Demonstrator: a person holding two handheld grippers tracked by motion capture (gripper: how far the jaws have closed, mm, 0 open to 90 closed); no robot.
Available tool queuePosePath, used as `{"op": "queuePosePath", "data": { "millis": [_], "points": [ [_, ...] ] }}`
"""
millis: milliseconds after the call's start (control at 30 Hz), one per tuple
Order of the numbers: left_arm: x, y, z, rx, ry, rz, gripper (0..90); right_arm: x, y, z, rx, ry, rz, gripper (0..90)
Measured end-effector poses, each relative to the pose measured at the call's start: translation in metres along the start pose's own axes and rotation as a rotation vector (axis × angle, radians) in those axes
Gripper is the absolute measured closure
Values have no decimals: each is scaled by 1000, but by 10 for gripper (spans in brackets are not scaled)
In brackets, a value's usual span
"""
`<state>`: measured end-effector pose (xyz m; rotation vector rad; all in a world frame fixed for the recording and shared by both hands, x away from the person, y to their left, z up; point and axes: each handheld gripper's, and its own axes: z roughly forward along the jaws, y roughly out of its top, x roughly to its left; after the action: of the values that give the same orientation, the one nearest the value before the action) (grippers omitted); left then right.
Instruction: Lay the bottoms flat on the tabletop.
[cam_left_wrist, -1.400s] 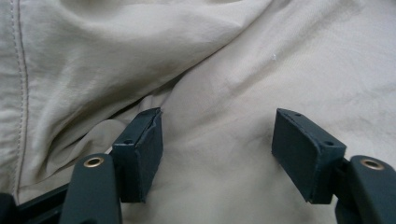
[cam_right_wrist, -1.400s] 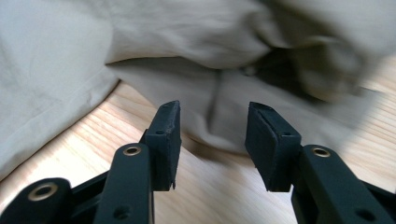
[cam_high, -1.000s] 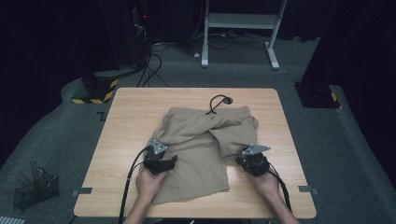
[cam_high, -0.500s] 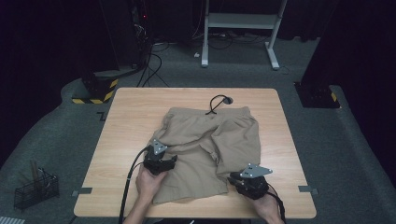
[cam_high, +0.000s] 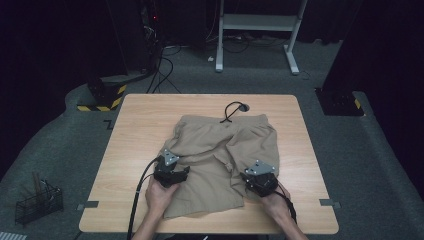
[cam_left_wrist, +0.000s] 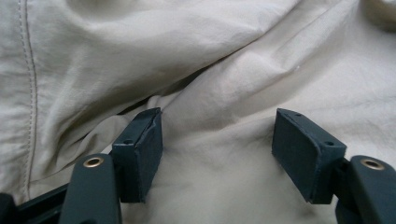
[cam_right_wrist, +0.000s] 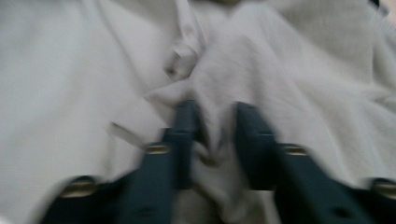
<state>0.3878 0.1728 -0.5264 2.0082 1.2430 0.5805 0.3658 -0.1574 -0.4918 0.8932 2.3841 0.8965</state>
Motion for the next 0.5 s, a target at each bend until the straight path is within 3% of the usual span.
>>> {"op": "queuePosePath", "data": {
  "millis": [33, 100, 233, 367, 500],
  "points": [
    [0, 0, 0, -1, -2, -3, 337, -4, -2, 3, 12, 11, 8, 877],
    [0, 0, 0, -1, -3, -4, 337, -11, -5, 4, 18, 1, 4, 895],
    [0, 0, 0, -1, -3, -4, 337, -29, -4, -12, -15, -50, -5, 897],
    [0, 0, 0, -1, -2, -4, 337, -63, -3, -29, -59, -132, 65, 895],
    [-1, 0, 0, -2, -5, -5, 342, -98, -12, -21, -19, -212, 121, 887]
  ]
}}
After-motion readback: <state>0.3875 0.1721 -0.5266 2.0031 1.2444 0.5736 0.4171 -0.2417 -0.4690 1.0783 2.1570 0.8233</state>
